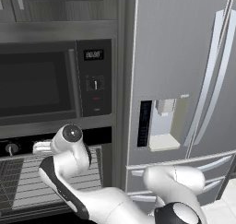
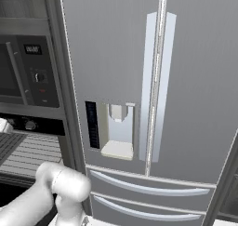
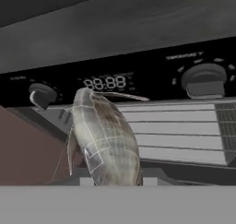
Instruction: Take the fish from the oven and place it on the plate on the counter.
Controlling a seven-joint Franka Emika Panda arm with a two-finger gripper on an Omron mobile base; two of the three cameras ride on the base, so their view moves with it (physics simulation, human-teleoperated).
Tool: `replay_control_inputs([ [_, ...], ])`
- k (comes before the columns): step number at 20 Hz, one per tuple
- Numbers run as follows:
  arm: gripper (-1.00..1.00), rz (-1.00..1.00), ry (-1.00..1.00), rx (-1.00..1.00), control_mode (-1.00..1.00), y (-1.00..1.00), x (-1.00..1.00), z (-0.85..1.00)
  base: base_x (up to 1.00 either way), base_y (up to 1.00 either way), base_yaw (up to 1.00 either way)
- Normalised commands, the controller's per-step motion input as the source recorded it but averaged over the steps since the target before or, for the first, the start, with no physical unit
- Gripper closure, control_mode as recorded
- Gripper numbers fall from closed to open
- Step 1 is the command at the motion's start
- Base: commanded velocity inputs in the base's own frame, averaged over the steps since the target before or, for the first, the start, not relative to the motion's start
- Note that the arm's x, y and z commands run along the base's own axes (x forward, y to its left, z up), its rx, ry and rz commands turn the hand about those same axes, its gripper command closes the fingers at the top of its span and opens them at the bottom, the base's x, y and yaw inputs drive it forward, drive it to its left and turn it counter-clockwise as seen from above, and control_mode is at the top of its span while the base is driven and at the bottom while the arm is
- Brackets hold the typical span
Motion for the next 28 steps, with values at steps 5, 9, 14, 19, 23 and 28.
replay_control_inputs([
  [5, 1.0, -0.15, -0.01, 0.0, -1.0, -0.75, -0.35, 0.68, 0.0, 0.0, 0.0],
  [9, 1.0, -0.23, -0.04, 0.0, -1.0, -0.89, -0.46, 0.56, 0.0, 0.0, 0.0],
  [14, 1.0, -0.25, -0.01, 0.01, -1.0, -0.97, -0.49, 0.24, 0.0, 0.0, 0.0],
  [19, 1.0, -0.16, -0.07, 0.17, -1.0, -1.0, -0.77, 0.01, 0.0, 0.0, 0.0],
  [23, 1.0, -0.01, -0.09, 0.22, -1.0, -0.99, -0.48, 0.36, 0.0, 0.0, 0.0],
  [28, 1.0, 0.07, 0.06, 0.03, -1.0, -0.93, -0.02, 0.68, 0.0, 0.0, 0.0],
])
